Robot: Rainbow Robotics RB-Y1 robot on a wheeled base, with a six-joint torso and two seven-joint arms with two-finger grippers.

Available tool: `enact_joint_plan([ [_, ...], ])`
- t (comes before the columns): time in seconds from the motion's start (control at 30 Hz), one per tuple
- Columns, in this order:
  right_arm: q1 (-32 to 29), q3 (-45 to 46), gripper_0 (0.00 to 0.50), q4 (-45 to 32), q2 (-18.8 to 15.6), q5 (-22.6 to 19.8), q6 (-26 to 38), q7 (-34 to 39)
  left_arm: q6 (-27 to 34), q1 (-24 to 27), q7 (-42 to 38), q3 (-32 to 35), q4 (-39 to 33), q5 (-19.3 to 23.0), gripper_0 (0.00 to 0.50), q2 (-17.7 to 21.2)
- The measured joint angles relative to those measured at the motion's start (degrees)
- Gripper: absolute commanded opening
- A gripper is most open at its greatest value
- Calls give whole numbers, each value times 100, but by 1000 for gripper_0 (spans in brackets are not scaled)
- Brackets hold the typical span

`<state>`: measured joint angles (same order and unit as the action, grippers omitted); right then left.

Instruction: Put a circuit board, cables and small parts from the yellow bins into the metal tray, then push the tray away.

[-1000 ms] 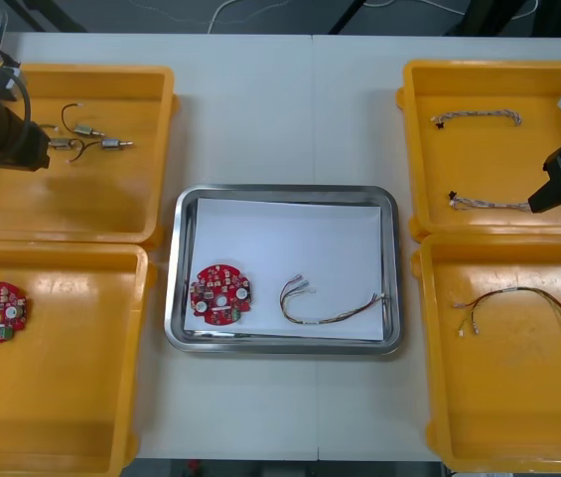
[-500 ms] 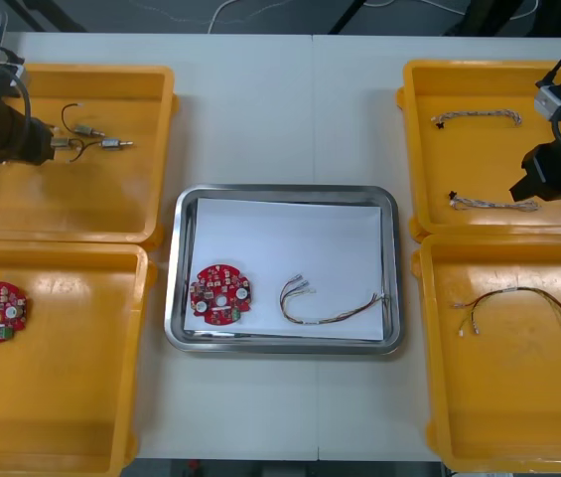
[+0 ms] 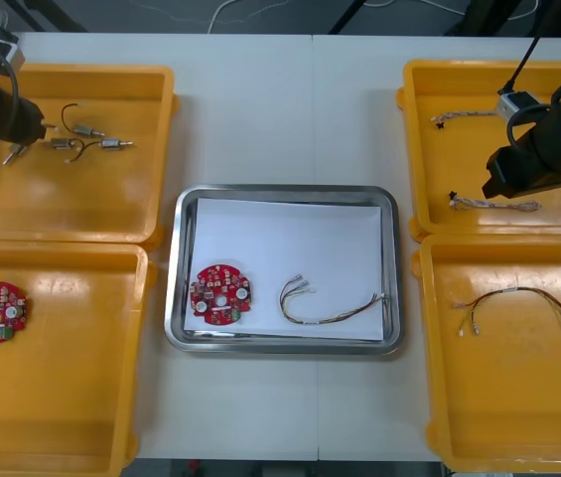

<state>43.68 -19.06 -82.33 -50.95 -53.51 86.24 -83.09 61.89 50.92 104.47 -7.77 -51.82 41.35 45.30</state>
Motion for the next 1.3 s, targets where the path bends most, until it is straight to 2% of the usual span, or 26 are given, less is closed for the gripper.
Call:
enact_joint_plan([
  [0.2,63,-352,500,218,143,16,-488,0,-239,45,42,0,275,92,500,6],
  [0.4,71,-564,500,299,278,89,-609,0,-363,52,156,0,595,224,500,6],
  [0.67,76,-861,500,566,460,199,-1055,0,-566,52,1071,0,749,265,500,7],
  [1.03,113,-1040,500,596,503,356,-1087,0,-985,52,1113,-201,975,348,500,7],
  [1.07,115,-1042,430,596,503,364,-1090,0,-989,52,1113,-212,998,359,500,7],
  [1.1,117,-1046,299,596,504,369,-1093,0,-992,52,1113,-215,1026,370,500,7],
  [1.13,118,-1048,226,598,504,386,-1094,0,-996,52,1113,-215,1053,382,500,7],
  [1.17,118,-1050,99,602,504,417,-1099,0,-1003,52,1113,-215,1080,395,500,7],
  [1.2,118,-1051,41,610,504,439,-1107,0,-1007,52,1113,-215,1105,406,500,7],
  [1.27,120,-1051,0,628,504,464,-1137,0,-1014,52,1113,-215,1131,431,500,7],
  [1.3,122,-1051,0,634,504,470,-1139,0,-1017,52,1113,-215,1136,447,500,7],
])
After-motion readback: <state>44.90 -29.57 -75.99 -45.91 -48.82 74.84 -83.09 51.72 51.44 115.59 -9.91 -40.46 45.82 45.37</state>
